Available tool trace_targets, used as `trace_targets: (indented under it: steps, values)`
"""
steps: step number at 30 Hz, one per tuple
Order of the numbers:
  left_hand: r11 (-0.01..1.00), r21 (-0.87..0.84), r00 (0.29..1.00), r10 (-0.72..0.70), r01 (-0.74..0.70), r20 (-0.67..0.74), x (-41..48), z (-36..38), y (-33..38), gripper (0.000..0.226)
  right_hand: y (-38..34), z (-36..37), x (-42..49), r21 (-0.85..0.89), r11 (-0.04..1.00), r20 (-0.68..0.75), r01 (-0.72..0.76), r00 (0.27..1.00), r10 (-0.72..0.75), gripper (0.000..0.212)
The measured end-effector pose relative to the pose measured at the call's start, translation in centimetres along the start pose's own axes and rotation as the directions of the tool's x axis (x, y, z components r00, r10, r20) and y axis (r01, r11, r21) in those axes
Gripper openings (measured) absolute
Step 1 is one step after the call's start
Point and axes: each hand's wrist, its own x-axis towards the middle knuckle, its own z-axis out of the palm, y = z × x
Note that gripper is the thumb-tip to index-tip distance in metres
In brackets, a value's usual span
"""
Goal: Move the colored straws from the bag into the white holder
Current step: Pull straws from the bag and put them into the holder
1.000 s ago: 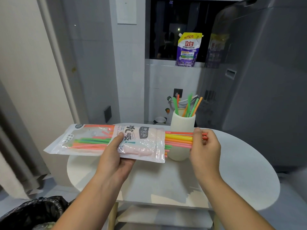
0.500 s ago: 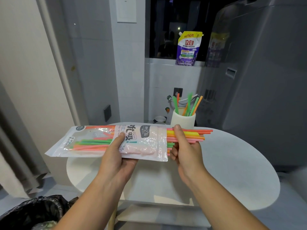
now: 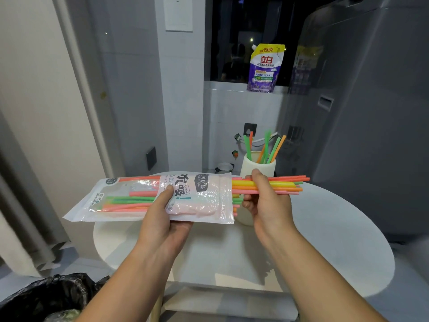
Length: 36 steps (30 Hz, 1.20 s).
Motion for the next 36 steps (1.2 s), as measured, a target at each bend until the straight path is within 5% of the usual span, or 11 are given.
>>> trace_targets:
  steps: [15,36]
  values:
    - [1.000,-0.022,1.000,0.007,-0.007,-0.003,0.7,0.0,1.0,0.013,-4.5,-1.3,1.8,-0.096,0.993,0.054,0.067,0.997,-0.062,0.021]
    - [1.000,-0.026,1.000,-0.002,0.002,0.015,0.4,0.2,1.5,0.014,-5.0,-1.8,1.6,-0.100,0.993,0.133,-0.069,0.988,0.082,0.021]
